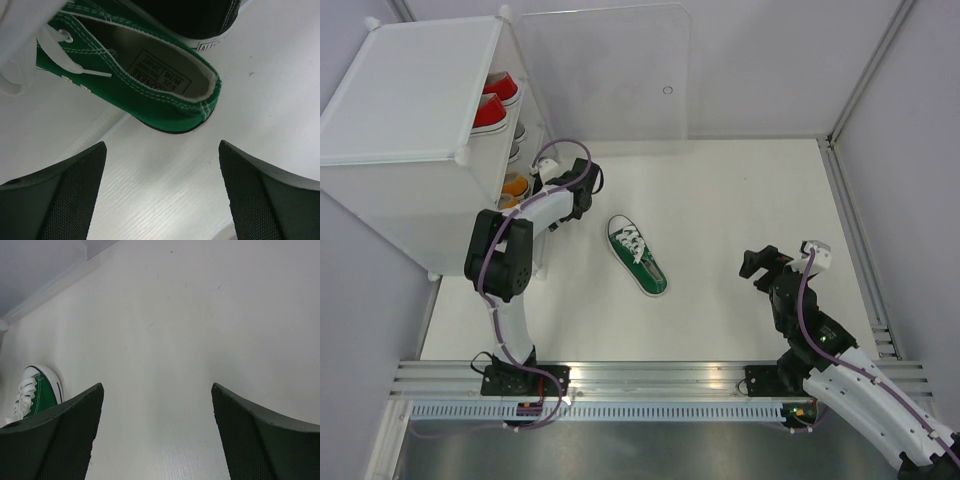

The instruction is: Place and organize the shoes in the shoe cabinet

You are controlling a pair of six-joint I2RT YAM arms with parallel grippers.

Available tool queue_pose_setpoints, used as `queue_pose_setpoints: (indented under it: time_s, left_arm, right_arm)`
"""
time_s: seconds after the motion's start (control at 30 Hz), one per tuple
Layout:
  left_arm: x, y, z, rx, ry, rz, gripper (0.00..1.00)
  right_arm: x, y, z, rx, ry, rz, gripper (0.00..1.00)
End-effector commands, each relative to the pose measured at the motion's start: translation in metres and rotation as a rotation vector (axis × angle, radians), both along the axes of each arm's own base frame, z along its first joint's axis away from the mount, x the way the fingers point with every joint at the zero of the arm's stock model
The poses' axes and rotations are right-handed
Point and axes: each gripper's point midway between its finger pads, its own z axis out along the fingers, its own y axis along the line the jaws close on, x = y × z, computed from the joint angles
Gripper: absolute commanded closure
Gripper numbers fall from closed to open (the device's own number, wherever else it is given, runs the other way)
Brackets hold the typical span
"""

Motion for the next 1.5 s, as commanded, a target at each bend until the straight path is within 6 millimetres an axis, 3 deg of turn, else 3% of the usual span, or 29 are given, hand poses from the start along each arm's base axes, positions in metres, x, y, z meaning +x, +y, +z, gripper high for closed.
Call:
queue_pose_setpoints:
  time_s: [0.0, 0.1, 0.17, 0.47, 0.8, 0.9, 1.07, 1.37, 1.47]
  left_arm:
    - [0.018, 0.015, 0.016, 0.024, -0.095, 0.116, 0.06]
    - [0.022, 0.023, 0.009, 0.048, -0.073, 0.125, 0.10]
    - [0.021, 0.027, 0.007, 0.062, -0.059, 0.133, 0.20]
    - [0.003, 0.052, 0.011, 0.118, -0.029, 0.193, 0.42]
    - [-0.001, 0.059, 0.012, 0.085, -0.002, 0.182, 0.44]
    - [0.001, 0.057, 0.015, 0.087, 0.015, 0.151, 0.39]
    - [0.002, 0.035, 0.019, 0.064, 0.044, 0.051, 0.25]
    - [-0.015, -0.057, 0.066, 0.038, -0.025, -0.219, 0.19]
    - [-0.024, -0.076, 0.085, 0.035, -0.037, -0.316, 0.18]
  right_arm:
    - [0.002, 0.004, 0.005, 0.018, -0.027, 0.017, 0.08]
    - [0.002, 0.005, 0.003, 0.021, -0.028, 0.022, 0.09]
    - [0.002, 0.006, 0.001, 0.019, -0.025, 0.024, 0.09]
    - [0.002, 0.008, 0.000, 0.018, -0.027, 0.032, 0.08]
    - [0.002, 0.009, 0.000, 0.019, -0.027, 0.035, 0.09]
    - [0.002, 0.010, 0.000, 0.021, -0.030, 0.038, 0.09]
    - [0.002, 0.012, -0.002, 0.021, -0.027, 0.050, 0.09]
    - [0.002, 0.013, 0.000, 0.021, -0.026, 0.054, 0.09]
    - [0.002, 0.013, -0.001, 0.016, -0.021, 0.056, 0.09]
